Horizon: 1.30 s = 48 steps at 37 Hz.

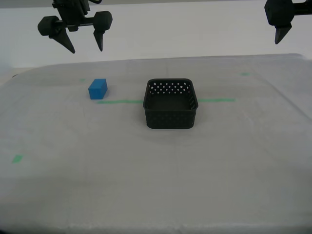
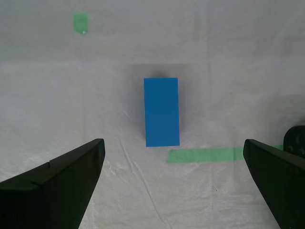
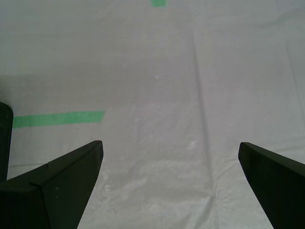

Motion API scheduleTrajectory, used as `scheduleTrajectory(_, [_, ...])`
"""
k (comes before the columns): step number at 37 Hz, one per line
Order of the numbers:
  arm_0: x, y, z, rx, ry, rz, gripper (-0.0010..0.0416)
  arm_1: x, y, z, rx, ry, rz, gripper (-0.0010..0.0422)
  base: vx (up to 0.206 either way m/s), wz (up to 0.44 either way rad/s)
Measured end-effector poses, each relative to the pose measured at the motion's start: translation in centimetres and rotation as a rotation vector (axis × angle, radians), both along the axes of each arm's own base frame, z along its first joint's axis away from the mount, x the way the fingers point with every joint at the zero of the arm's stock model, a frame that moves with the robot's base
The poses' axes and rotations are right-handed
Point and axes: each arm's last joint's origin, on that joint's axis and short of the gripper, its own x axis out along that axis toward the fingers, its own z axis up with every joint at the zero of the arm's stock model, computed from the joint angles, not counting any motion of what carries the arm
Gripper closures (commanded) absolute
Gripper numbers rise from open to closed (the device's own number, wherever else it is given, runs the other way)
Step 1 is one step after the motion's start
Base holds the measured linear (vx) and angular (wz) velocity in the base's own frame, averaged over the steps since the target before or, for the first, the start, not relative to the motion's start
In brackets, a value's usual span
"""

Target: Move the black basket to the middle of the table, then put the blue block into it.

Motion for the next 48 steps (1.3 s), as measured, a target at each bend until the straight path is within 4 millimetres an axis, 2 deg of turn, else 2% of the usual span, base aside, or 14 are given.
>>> scheduleTrajectory(25, [0.0,0.0,0.0,0.0,-0.001,0.0,0.0007,1.1,-0.2,-3.0,0.011,0.051,-0.001,0.0011,0.0,0.0])
scheduleTrajectory(39, [0.0,0.0,0.0,0.0,-0.001,0.001,0.0007,1.3,-0.2,-3.3,0.008,0.039,0.001,0.0011,0.0,0.0])
scheduleTrajectory(43, [0.0,0.0,0.0,0.0,-0.001,0.0,0.0007,1.6,-0.3,-3.9,0.007,0.043,0.0,0.0011,0.0,0.0])
scheduleTrajectory(48, [0.0,0.0,0.0,0.0,-0.001,0.001,0.0007,2.1,-0.4,-5.6,-0.007,0.085,-0.007,0.0011,0.0,0.0])
